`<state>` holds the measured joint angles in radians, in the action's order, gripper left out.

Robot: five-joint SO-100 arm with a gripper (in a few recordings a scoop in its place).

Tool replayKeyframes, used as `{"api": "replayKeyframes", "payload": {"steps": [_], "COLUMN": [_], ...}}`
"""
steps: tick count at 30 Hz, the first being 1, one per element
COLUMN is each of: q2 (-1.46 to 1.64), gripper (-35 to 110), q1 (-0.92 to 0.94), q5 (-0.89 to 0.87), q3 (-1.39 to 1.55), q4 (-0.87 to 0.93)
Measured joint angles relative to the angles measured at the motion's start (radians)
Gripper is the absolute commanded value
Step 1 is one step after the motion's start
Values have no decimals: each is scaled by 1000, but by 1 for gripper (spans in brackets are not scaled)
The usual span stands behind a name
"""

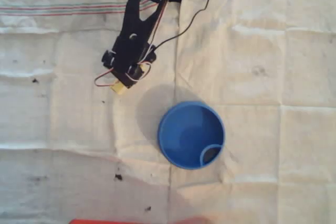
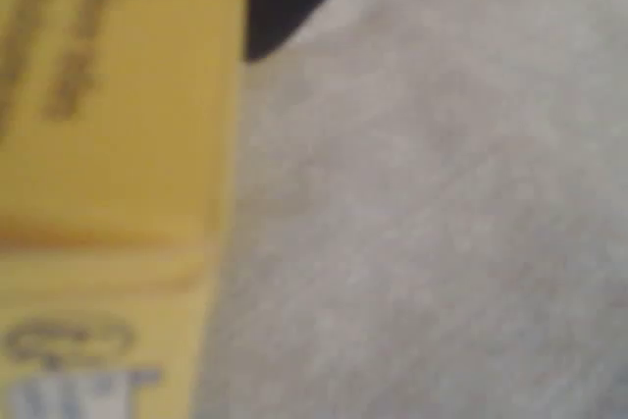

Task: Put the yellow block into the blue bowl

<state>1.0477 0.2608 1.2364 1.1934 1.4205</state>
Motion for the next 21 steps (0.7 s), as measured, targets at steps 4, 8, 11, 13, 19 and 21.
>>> {"api": "replayKeyframes", "payload": {"steps": [4,8,11,13,19,21], "q2": [0,0,28,60,150,173], "gripper": [3,0,0,0,0,0], "q1": [0,0,0,0,-8,-23], "q5": [0,0,0,0,3,3], "q3": [0,0,-2,-5,-5,-5], "q4": [0,0,0,2,6,6]}}
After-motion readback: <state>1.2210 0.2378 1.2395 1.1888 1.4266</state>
